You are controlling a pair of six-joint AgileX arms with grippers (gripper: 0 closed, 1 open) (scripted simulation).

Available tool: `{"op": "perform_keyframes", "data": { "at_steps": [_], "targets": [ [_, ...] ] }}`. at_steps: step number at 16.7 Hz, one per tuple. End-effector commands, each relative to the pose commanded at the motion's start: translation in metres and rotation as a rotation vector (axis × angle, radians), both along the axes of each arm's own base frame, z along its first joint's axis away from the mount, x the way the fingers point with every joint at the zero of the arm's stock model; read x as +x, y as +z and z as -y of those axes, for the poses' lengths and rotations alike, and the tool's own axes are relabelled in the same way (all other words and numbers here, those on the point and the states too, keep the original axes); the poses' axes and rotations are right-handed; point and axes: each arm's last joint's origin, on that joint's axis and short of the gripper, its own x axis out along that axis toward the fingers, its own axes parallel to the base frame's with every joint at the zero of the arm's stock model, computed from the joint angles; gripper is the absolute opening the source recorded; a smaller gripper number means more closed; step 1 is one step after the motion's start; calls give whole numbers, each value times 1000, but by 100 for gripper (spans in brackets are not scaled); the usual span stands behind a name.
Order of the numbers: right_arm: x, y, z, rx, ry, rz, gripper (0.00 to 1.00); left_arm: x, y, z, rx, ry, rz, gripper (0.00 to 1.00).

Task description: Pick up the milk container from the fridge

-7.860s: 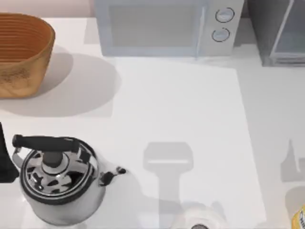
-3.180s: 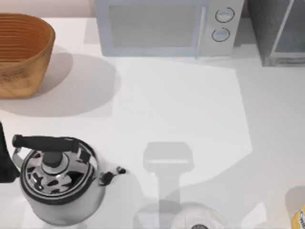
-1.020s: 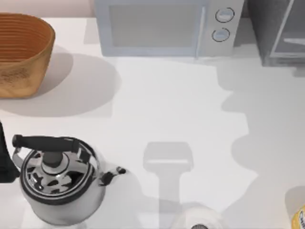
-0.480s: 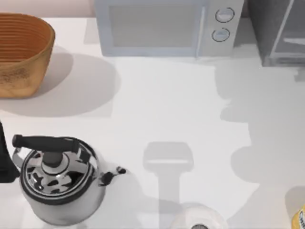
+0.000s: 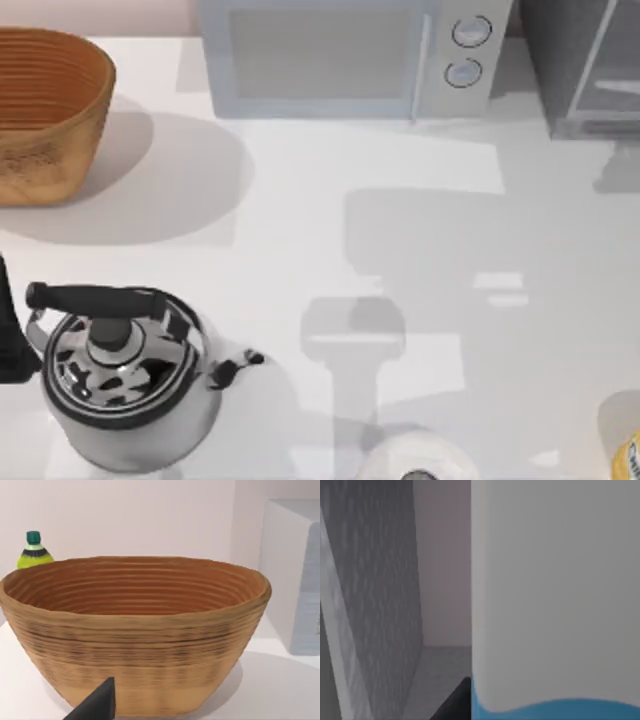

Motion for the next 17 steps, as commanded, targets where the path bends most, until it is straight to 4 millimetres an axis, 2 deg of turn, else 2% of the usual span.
{"op": "perform_keyframes", "data": {
  "at_steps": [3,5,9,12,17],
  "targets": [
    [-51,19,-19,-1,-2,12,0,0,0,0,0,0,0,100],
    [-89,22,-31,0,-3,19,0,0,0,0,0,0,0,100],
    [-153,1,-47,4,-3,29,0,0,0,0,0,0,0,100],
    [-181,-27,-52,7,-3,25,0,0,0,0,0,0,0,100],
    [-195,-60,-56,7,0,3,0,0,0,0,0,0,0,100]
  ]
}}
